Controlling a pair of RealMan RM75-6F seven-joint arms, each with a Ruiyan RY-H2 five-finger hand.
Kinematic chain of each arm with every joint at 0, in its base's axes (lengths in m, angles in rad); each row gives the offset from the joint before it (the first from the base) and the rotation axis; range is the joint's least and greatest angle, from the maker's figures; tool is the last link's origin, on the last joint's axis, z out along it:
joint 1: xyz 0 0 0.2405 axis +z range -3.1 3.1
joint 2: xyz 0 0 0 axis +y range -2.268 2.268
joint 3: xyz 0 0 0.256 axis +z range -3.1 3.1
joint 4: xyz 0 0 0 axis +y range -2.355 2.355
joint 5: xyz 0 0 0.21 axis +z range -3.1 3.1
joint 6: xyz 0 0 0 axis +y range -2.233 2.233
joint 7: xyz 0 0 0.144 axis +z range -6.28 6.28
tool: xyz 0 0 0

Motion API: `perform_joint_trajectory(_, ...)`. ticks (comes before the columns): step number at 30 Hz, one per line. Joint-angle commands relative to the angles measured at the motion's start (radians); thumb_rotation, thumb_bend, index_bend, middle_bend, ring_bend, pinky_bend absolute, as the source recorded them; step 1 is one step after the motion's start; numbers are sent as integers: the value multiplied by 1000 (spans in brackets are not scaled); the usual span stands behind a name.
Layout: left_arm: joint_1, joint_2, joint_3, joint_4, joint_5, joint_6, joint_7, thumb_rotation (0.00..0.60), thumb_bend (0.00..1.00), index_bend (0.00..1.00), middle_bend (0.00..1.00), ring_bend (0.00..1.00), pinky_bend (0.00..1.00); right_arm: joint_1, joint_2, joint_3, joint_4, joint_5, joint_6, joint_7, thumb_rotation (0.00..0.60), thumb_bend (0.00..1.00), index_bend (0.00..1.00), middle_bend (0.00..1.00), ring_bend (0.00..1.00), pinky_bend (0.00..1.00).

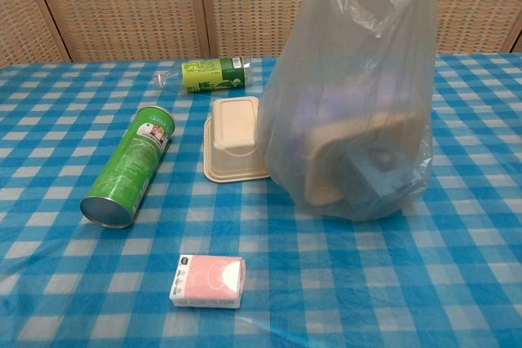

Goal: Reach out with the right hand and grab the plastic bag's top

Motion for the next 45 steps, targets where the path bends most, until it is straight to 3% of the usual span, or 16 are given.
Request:
perform_joint_trajectory(1,-1,2,1,-2,0,-3,-6,600,0,0,0,0,0,1,0,-1,0,-1,-3,2,600,0,0,0,0,0)
perform_joint_trajectory(6,0,7,2,-3,2,-2,-18,600,0,0,0,0,0,12,7,-7,7,-9,-28,42,600,0,0,0,0,0)
perform_joint_trajectory(8,-1,10,2,-3,2,-5,-24,600,0,0,0,0,0,26,24,-12,0,-26,-53,116,600,0,0,0,0,0)
perform_joint_trajectory(14,-10,11,-8,-7,-12,-16,-20,600,0,0,0,0,0,139,160,-11,-18,-129,-173,567,600,0,0,0,0,0)
perform_joint_trajectory(22,-30,-2,-23,-16,-56,-59,25,600,0,0,0,0,0,303,257,60,-3,-159,-286,899,600,0,35,0,0,0)
perform_joint_trajectory(38,-60,-13,-57,-15,-157,-131,61,600,0,0,0,0,0,609,357,142,-50,-143,-631,1141,600,0,70,0,0,0)
perform_joint_trajectory(45,-64,-12,-65,-13,-174,-140,56,600,0,0,0,0,0,722,361,178,-103,-138,-709,1343,600,0,112,1,0,0)
